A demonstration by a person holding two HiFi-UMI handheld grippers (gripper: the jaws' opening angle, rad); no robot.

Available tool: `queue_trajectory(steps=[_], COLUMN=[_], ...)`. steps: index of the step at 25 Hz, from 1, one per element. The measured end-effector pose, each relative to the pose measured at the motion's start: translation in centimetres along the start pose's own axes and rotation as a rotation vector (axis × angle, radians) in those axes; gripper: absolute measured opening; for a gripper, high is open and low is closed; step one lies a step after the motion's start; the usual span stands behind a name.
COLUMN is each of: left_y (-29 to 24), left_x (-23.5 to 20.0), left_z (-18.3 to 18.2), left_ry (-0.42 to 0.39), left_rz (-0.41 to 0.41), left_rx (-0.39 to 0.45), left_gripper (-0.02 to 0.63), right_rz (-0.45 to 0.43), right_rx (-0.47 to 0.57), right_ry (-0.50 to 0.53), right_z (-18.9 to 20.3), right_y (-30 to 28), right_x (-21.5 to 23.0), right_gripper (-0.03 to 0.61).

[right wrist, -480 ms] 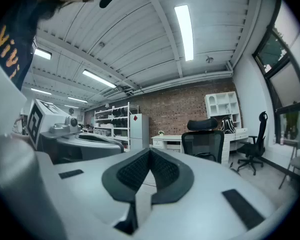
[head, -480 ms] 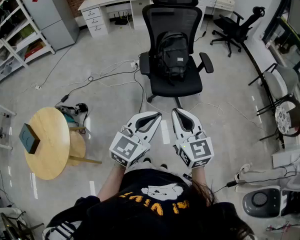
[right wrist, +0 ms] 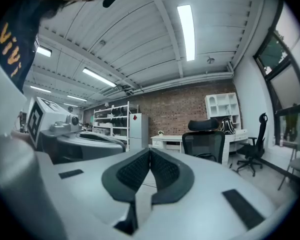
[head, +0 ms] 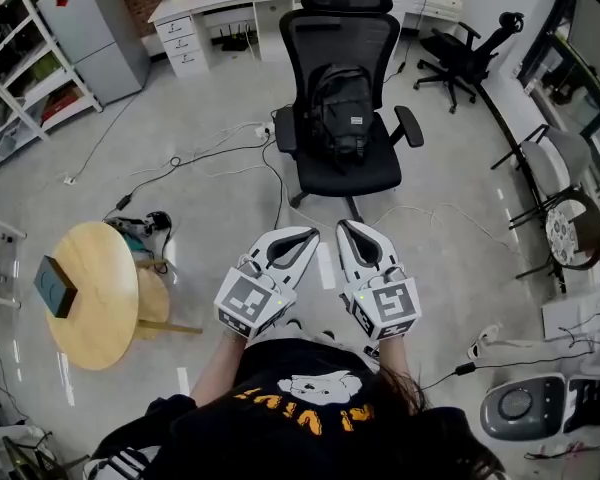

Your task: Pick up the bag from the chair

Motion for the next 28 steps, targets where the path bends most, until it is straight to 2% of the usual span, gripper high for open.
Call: queue_trajectory(steps=[12,22,28], left_y=[1.1,-2.0,-6.1], left_x=[-3.3,-6.0,-8.1], left_z=[1.9,2.3,2.2], left_ry=[0.008,0.036,0.052], left_rz=[0.041,0.058,0.037], left_rx=[-0.010,0.009,-0.015], left_gripper=[0.008,0.008,0.008], right_rz=[0.053,0.083,0.065], right_rx=[-0.005,-0.034,-0.040], right_ry=[-0.069,-0.062,-0.080], right_z=[0.9,1.0,1.2], right_y=[-2.8,-5.0,-7.7], right_x=[-1.2,1.5,6.1], right_gripper=[0.003,0.003,0.003])
Point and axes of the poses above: the fingertips, and each gripper's own axes: y backward along the fingers, x to its right, z out of its underside, the point moved 10 cm from there along y, backward along the fingers, and after that the axes turned 5 degrees about -x, right-handed, at the moved point
